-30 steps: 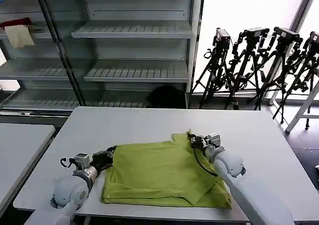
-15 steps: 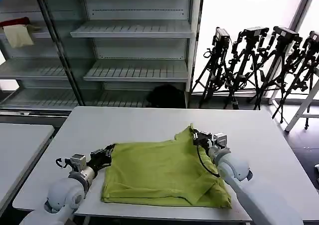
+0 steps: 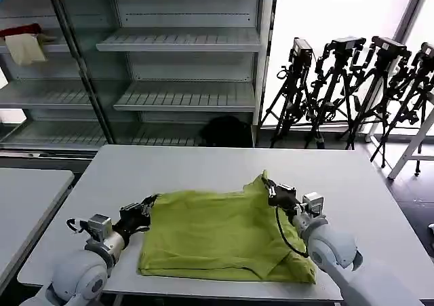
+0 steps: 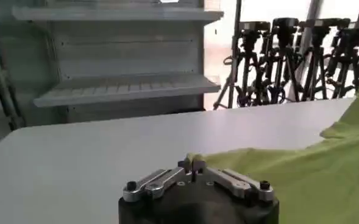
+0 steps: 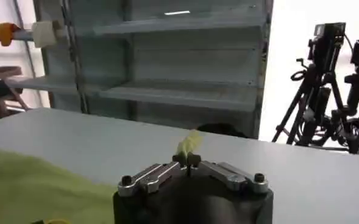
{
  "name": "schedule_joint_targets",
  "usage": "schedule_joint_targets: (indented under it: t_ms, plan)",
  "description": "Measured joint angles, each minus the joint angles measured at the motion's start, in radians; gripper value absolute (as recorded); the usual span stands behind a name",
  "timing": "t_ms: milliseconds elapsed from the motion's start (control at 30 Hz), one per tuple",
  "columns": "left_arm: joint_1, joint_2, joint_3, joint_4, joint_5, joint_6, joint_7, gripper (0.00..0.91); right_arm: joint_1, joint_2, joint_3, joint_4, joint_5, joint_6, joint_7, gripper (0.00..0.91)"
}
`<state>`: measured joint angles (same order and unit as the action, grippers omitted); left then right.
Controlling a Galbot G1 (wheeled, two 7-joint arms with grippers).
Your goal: Fold and organize the clothes.
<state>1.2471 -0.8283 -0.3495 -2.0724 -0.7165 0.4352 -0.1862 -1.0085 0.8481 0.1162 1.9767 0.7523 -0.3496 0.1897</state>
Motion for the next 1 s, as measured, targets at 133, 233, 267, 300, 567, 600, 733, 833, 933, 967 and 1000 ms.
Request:
schedule_joint_targets:
  t_ms: [133, 233, 267, 300, 567, 600, 733, 833, 933, 967, 1000]
  plan:
    - [0.041, 0.003, -0.017, -0.045, 0.014, 0.017, -0.019, 0.0, -0.073, -0.02, 0.037, 0.044, 0.0, 0.014, 0.004, 0.0]
    - [0.069, 0.004, -0.028, -0.073, 0.026, 0.033, -0.033, 0.0, -0.13, -0.034, 0.066, 0.075, 0.0, 0.023, 0.004, 0.0]
    - [0.077, 0.005, -0.029, -0.08, 0.03, 0.039, -0.036, 0.0, -0.151, -0.04, 0.077, 0.086, 0.0, 0.026, 0.004, 0.0]
    - [0.086, 0.006, -0.03, -0.089, 0.035, 0.043, -0.038, 0.0, -0.17, -0.044, 0.087, 0.095, 0.0, 0.028, 0.003, 0.0]
    - [0.157, 0.004, -0.042, -0.121, 0.096, 0.076, -0.056, 0.0, -0.319, -0.072, 0.173, 0.165, 0.002, 0.036, -0.009, 0.0]
    - [0.163, 0.002, -0.042, -0.122, 0.106, 0.079, -0.059, 0.0, -0.335, -0.072, 0.18, 0.173, 0.002, 0.037, -0.01, 0.0]
    - [0.181, -0.003, -0.044, -0.121, 0.144, 0.085, -0.072, 0.0, -0.388, -0.071, 0.2, 0.19, -0.006, 0.04, -0.009, 0.0]
    - [0.199, -0.002, -0.05, -0.128, 0.168, 0.086, -0.072, 0.0, -0.42, -0.071, 0.207, 0.204, -0.012, 0.041, -0.009, 0.0]
    - [0.219, -0.002, -0.058, -0.134, 0.19, 0.086, -0.075, 0.0, -0.444, -0.071, 0.216, 0.218, -0.014, 0.042, -0.007, 0.0]
    - [0.225, -0.002, -0.06, -0.134, 0.196, 0.086, -0.077, 0.0, -0.45, -0.072, 0.219, 0.222, -0.015, 0.042, -0.007, 0.0]
    - [0.23, -0.002, -0.063, -0.135, 0.201, 0.086, -0.078, 0.0, -0.457, -0.072, 0.222, 0.225, -0.015, 0.042, -0.006, 0.0]
